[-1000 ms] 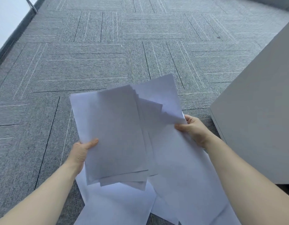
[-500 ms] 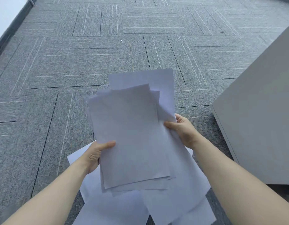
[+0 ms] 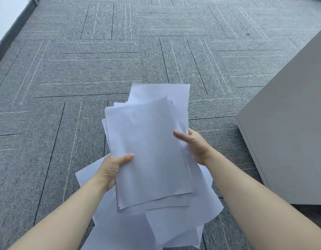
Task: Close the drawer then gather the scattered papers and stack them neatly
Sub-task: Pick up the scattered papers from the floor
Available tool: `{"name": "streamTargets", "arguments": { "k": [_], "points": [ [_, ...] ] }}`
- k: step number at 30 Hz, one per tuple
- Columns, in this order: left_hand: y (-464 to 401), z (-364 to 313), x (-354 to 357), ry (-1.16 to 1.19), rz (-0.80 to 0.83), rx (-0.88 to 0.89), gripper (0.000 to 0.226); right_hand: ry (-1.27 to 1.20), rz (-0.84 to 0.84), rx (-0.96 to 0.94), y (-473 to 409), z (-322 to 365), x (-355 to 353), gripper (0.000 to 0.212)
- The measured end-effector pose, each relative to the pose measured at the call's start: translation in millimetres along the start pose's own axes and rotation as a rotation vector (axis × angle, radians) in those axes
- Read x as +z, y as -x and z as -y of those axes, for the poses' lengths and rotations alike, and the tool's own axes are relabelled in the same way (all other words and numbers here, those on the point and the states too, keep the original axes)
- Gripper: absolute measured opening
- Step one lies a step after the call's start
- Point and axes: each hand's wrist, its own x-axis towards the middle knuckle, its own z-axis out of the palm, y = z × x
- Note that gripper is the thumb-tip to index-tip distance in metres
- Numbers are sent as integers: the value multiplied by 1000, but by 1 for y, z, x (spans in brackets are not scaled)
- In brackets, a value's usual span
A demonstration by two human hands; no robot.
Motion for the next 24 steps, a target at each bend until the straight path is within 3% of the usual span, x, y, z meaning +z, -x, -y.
{"name": "streamTargets", "arguments": {
  "k": [4,9,14,18,24],
  "points": [
    [0,-1,-1,13,8,0,30,62,22,-2,3,6,3,40],
    [-2,-11,-8,72,143,-45,73,-30,179,-33,8,38,17,32],
    [5,-16,3,164,273,-119,55,-66,177,35,8,45,14,29],
    [5,-15,2,99,235,-129,67,-25,15,101,10,27,-6,30],
    [11,2,12,145,298,-215,71,-124,180,110,19,22,1,31]
  ]
}}
